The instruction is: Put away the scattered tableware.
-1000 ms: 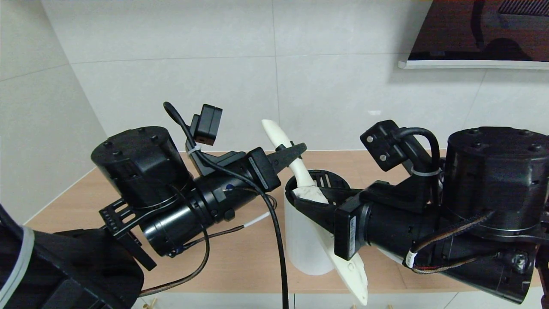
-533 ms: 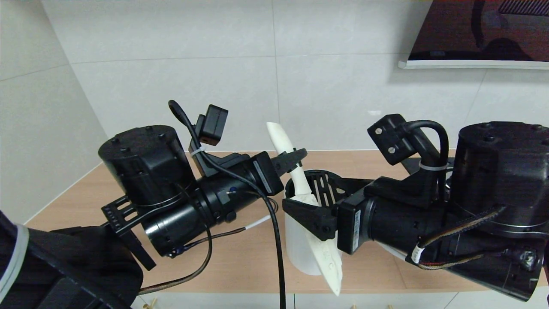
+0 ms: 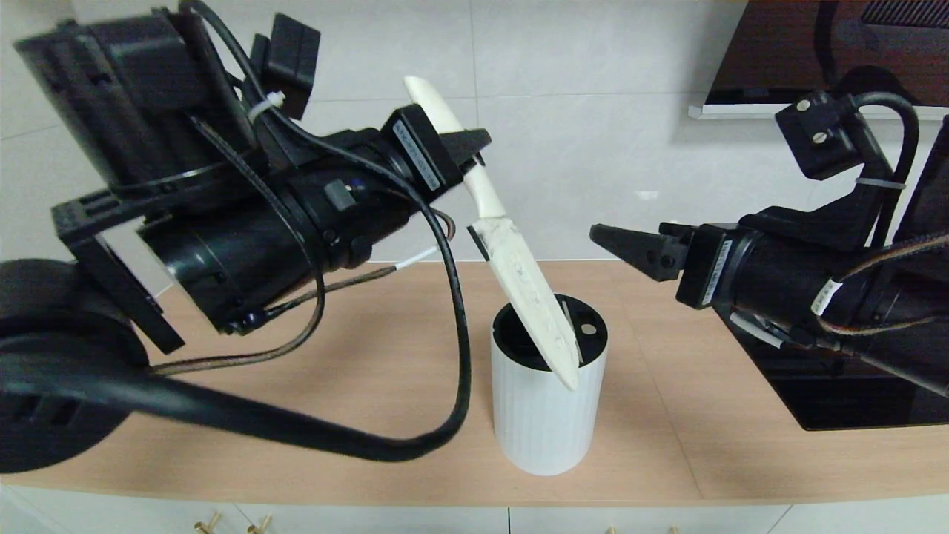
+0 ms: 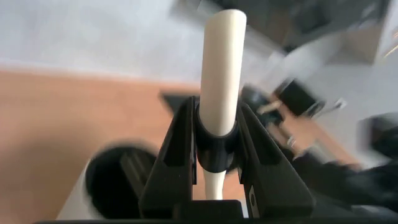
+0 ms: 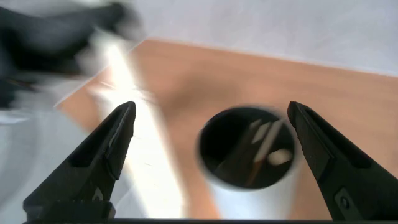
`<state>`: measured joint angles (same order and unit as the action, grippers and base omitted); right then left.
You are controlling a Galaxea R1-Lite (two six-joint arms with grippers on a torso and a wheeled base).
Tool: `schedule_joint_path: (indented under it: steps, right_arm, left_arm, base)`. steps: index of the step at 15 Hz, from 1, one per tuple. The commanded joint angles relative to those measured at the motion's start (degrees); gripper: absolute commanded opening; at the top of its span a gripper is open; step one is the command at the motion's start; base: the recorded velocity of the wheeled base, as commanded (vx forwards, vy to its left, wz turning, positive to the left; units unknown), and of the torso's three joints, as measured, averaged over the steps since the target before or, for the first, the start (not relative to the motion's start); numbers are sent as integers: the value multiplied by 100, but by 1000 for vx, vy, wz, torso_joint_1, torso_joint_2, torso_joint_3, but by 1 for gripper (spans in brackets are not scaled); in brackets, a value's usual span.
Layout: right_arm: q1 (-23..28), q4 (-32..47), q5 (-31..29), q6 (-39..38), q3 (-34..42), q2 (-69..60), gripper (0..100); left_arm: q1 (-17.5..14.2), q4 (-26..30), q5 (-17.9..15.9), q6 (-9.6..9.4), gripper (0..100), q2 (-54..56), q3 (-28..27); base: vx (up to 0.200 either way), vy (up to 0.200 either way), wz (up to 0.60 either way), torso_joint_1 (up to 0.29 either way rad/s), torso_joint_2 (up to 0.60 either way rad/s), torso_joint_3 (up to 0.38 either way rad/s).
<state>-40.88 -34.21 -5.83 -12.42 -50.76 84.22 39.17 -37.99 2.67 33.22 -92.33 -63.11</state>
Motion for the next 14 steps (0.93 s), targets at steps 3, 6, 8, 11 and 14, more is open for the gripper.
schedule_joint_path:
  steps: [3,6,8,11,14]
  right_arm:
    - [282,2,3,12,-13,15,100]
    - [282,-25,-15,21,-4,129,100]
    - [291,-33,-50,21,-4,120,100]
    - [299,-25,-59,21,5,103,100]
    - [299,-7,-59,21,14,120,100]
  left_arm:
    - [223,37,1297,-1151,0,49,-316]
    - [662,-816,2124,-2179,0,-198,18]
    - [715,-1712,2563,-2830,0,-698,88]
    - [794,-3031,2915,-3559,0,-1446,80]
    - [926,-3031,2959,-3559,0,-1472,88]
  base:
    - [0,0,0,0,0,0]
    - [0,0,0,0,0,0]
    - [0,0,0,0,0,0]
    - [0,0,0,0,0,0]
    - [0,0,0,0,0,0]
